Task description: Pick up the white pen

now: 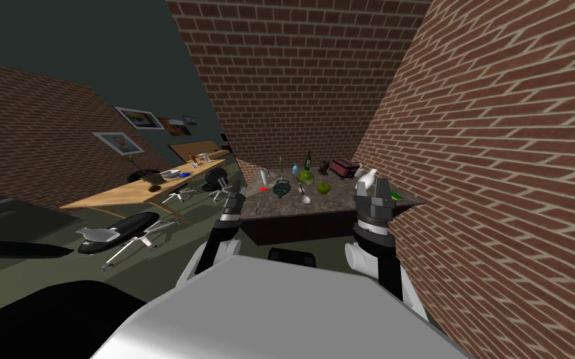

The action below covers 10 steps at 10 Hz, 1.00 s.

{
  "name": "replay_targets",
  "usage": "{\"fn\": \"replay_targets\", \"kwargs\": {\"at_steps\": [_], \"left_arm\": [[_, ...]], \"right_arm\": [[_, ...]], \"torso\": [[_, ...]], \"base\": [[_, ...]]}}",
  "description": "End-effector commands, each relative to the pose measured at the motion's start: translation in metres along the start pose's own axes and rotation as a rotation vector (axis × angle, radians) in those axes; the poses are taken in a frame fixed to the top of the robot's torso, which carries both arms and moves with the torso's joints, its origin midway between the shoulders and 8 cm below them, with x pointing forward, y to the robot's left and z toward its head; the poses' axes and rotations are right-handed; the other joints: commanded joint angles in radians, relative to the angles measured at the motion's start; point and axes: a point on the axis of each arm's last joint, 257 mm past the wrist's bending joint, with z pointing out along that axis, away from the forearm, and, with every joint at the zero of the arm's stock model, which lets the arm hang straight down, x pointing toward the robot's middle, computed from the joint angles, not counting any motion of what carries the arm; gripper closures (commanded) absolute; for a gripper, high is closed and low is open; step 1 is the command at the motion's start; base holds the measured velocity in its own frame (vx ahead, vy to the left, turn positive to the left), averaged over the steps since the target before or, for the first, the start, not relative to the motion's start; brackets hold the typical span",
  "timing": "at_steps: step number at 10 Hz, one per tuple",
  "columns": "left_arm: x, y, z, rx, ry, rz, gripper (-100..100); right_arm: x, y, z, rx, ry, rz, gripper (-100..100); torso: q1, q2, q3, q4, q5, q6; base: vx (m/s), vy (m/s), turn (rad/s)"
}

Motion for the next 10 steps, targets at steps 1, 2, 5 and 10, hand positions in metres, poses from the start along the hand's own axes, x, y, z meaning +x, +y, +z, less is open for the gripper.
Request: {"fn": "replay_targets", "kwargs": {"at_steps": [1, 2, 5, 10], "left_arm": [[-0.006, 0.016, -0.012, -0.064, 0.029, 0.023, -100], [-0.011, 0.028, -0.021, -0.109, 0.044, 0.037, -100], [-0.016, 0.041, -0.032, -0.161, 0.060, 0.051, -100], [-0.044, 0.095, -0.087, -0.395, 0.117, 0.102, -100]], "right_arm": [[0.000, 0.000, 0.000, 0.000, 0.000, 0.000, 0], [0.000, 0.000, 0.000, 0.000, 0.000, 0.000, 0], [0.000, 0.000, 0.000, 0.000, 0.000, 0.000, 0], [0.000, 0.000, 0.000, 0.000, 0.000, 0.000, 0]], "torso": [[0.000, 0.000, 0.000, 0.000, 0.000, 0.000], [0.000, 0.000, 0.000, 0.000, 0.000, 0.000], [-0.001, -0.004, -0.002, -0.001, 0.000, 0.000], [0.001, -0.001, -0.001, 0.000, 0.000, 0.000]], "base": [[-0.121, 0.038, -0.083], [-0.126, 0.040, -0.088], [-0.064, 0.028, -0.047], [-0.089, 0.034, -0.129]]}}
